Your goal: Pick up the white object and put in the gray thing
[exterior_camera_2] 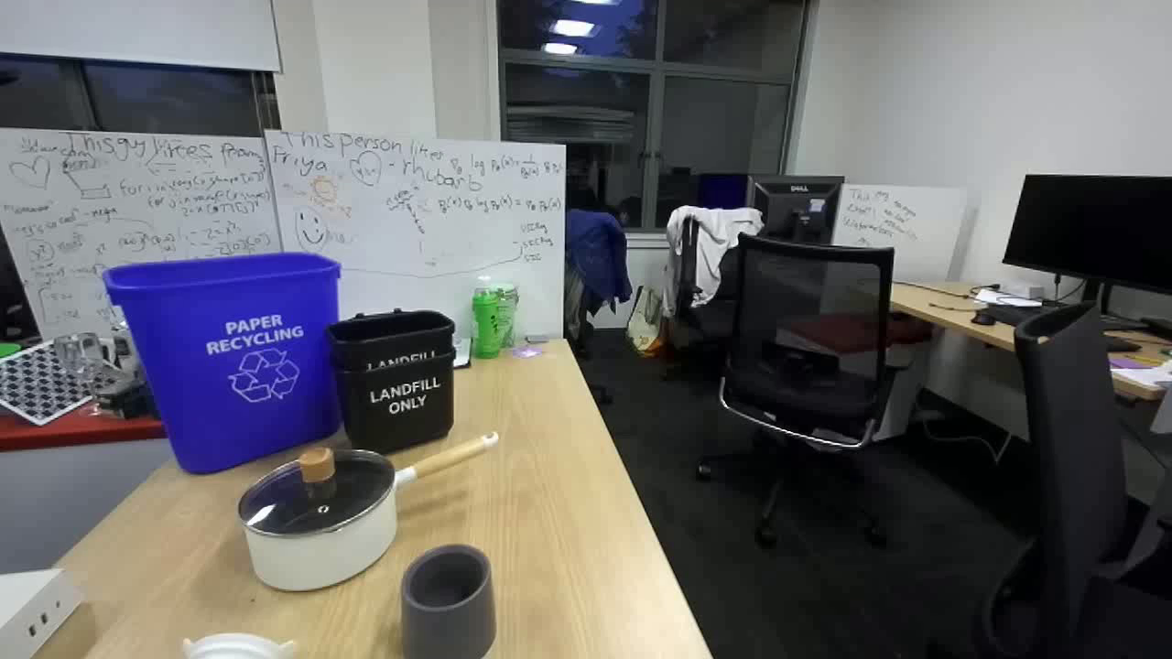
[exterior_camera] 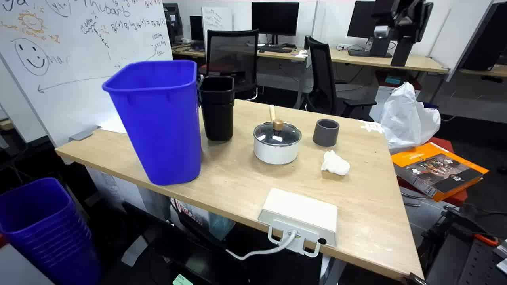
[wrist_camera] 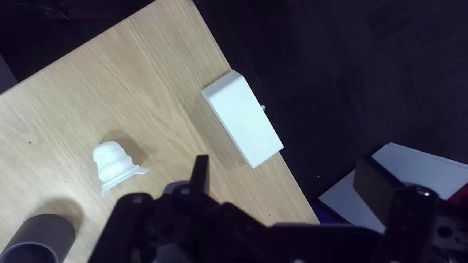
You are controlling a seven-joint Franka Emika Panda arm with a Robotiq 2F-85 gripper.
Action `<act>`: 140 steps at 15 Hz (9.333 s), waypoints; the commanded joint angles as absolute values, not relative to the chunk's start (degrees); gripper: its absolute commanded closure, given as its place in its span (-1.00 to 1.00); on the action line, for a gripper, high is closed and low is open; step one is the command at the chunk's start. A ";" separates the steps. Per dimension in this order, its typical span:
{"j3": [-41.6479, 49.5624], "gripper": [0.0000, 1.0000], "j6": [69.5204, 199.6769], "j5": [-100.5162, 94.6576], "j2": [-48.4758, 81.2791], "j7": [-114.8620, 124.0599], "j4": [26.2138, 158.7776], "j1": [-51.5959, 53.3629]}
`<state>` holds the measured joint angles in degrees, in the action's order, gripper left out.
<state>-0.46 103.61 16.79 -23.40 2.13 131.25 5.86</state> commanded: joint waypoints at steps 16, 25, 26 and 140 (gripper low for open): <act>-5.27 -1.00 114.19 0.70 -24.81 21.52 145.60 -0.46; -5.25 -1.00 113.66 1.81 -24.40 22.00 146.16 0.27; -5.25 -1.00 113.67 1.81 -24.40 22.00 146.16 0.27; -3.16 0.99 131.68 -64.44 19.28 110.96 128.91 9.09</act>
